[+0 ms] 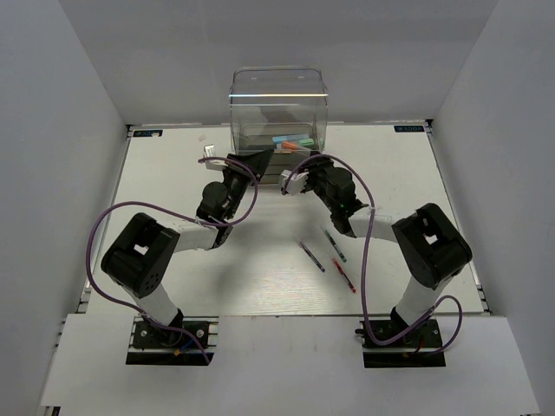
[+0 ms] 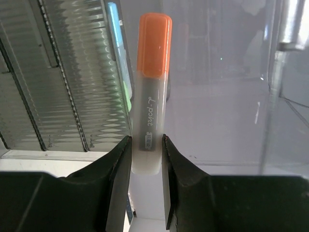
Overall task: Sort the stationery into containers
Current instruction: Place the pen in the storage box.
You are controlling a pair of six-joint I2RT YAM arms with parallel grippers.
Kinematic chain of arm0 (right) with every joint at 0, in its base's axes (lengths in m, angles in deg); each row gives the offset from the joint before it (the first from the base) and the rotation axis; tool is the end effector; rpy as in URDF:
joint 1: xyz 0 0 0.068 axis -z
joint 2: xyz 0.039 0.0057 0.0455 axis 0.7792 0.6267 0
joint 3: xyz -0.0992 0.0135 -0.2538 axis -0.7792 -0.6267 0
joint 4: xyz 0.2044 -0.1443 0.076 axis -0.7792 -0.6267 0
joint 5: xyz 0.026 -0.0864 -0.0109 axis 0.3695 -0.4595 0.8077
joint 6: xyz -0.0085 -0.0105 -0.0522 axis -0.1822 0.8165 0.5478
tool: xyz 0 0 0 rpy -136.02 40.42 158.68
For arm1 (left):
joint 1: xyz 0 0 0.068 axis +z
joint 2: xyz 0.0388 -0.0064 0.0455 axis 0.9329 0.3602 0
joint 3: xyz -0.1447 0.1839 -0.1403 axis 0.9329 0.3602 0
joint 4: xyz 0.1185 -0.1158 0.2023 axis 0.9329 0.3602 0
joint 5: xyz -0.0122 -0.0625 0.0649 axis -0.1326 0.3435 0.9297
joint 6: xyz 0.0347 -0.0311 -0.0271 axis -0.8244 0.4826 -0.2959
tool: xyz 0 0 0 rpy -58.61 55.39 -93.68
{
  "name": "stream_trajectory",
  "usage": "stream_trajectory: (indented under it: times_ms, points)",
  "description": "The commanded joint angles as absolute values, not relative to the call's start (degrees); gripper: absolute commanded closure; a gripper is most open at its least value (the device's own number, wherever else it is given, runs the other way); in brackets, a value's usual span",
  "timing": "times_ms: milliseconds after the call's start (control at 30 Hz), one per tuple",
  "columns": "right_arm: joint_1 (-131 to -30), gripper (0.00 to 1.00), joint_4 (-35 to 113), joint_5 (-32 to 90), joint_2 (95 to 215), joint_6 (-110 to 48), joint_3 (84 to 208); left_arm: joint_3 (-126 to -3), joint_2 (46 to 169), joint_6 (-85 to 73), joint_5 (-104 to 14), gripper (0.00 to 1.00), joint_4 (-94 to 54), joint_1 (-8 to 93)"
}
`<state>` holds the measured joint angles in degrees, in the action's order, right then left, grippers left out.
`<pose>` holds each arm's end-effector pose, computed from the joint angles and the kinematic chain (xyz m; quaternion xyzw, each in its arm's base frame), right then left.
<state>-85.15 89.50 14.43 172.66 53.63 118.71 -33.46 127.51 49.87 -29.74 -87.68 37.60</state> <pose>0.3110 0.2041 0.2237 -0.5618 0.4352 -0.3035 0.6348 0.2941 -0.1737 0.2405 -0.2311 0.5622 -0.5770 0.5455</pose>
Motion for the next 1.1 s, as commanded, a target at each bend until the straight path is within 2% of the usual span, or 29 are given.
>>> stream_trajectory:
  times_ms: [0,467,833,933,1067]
  points:
    - [-84.5,1.0,94.48,15.63,173.94,57.04,121.66,-33.6,126.06,49.82,-28.71,0.62,-91.33,37.95]
    - [-83.8,1.0,97.11,16.69,178.34,70.03,122.28,-33.6,126.05,50.35,-28.71,0.62,-91.86,37.95]
    - [-83.1,1.0,89.56,20.99,175.18,77.16,121.22,-33.6,126.05,50.35,-28.71,0.59,-91.86,37.95]
    - [-83.18,0.94,82.55,22.91,173.51,77.7,122.45,-33.6,126.57,50.35,-28.71,0.58,-91.86,37.95]
    - [-83.01,0.81,77.34,24.16,171.48,77.26,124.56,-34.12,126.58,50.35,-28.71,0.57,-91.86,38.48]
